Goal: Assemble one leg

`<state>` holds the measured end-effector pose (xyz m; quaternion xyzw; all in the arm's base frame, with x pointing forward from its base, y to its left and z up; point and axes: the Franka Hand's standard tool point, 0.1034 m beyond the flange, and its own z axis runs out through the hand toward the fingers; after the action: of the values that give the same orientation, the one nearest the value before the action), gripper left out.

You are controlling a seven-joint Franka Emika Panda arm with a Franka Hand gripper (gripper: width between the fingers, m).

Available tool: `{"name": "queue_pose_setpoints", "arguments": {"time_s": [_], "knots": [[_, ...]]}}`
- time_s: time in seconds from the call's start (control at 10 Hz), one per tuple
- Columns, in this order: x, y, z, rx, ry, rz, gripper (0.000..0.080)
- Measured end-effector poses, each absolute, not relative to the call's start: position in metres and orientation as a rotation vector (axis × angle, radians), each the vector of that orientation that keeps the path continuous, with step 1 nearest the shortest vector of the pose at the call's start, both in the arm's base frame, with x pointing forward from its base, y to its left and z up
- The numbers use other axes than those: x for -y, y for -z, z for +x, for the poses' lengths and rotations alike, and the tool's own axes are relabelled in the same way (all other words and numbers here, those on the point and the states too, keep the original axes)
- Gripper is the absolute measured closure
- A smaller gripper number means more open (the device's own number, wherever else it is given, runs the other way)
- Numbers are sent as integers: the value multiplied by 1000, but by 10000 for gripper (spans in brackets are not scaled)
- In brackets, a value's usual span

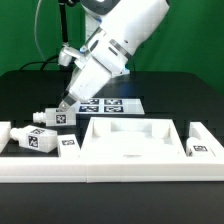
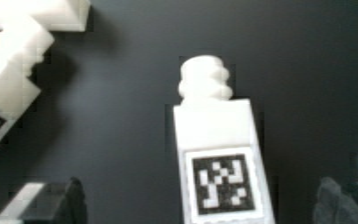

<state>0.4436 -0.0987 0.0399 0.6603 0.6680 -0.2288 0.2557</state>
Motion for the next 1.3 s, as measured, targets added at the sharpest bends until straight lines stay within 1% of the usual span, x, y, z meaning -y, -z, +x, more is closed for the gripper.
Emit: {"name": "queue_pose_setpoints", "arguments": {"time_s": [0.2,0.3,0.4,0.5,0.7,0.8,1.2,1.3], "knots": [[99,-38,440,-1744,655,1803,151],[97,-32,439,-1737,706,1728,151],[105,-23,433,-1764,762,1652,151],[114,-21,427,-1734,824,1624,151],[120,-19,428,-1634,968,1525,151],[118,-22,432,-1591,1005,1489,151],[111,-22,436,-1605,995,1490,151],[112,-22,435,-1603,1002,1490,286]]}}
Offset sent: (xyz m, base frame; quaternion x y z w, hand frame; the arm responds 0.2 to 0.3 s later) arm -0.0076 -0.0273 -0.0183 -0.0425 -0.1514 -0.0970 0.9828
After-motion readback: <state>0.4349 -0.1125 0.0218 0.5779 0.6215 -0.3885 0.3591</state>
